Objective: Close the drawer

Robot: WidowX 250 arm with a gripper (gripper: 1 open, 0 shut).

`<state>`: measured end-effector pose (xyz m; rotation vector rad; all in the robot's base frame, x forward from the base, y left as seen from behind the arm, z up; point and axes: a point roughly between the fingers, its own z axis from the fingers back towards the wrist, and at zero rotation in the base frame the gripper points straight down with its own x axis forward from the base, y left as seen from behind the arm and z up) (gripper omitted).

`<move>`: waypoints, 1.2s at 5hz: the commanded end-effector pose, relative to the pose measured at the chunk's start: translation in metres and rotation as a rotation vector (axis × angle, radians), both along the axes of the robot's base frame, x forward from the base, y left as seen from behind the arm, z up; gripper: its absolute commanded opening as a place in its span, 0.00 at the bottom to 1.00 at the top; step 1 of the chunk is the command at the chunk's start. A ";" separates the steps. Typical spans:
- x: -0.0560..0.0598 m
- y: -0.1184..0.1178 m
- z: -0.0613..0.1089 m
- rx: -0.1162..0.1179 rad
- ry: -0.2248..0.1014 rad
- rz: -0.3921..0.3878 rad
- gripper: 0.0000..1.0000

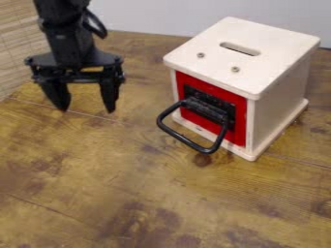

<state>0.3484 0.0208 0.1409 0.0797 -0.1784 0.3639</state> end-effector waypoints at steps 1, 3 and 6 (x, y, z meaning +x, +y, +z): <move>-0.009 -0.005 0.040 0.012 -0.082 -0.033 1.00; 0.003 0.004 0.025 0.025 -0.069 -0.006 1.00; 0.011 -0.029 0.008 -0.002 -0.060 0.033 1.00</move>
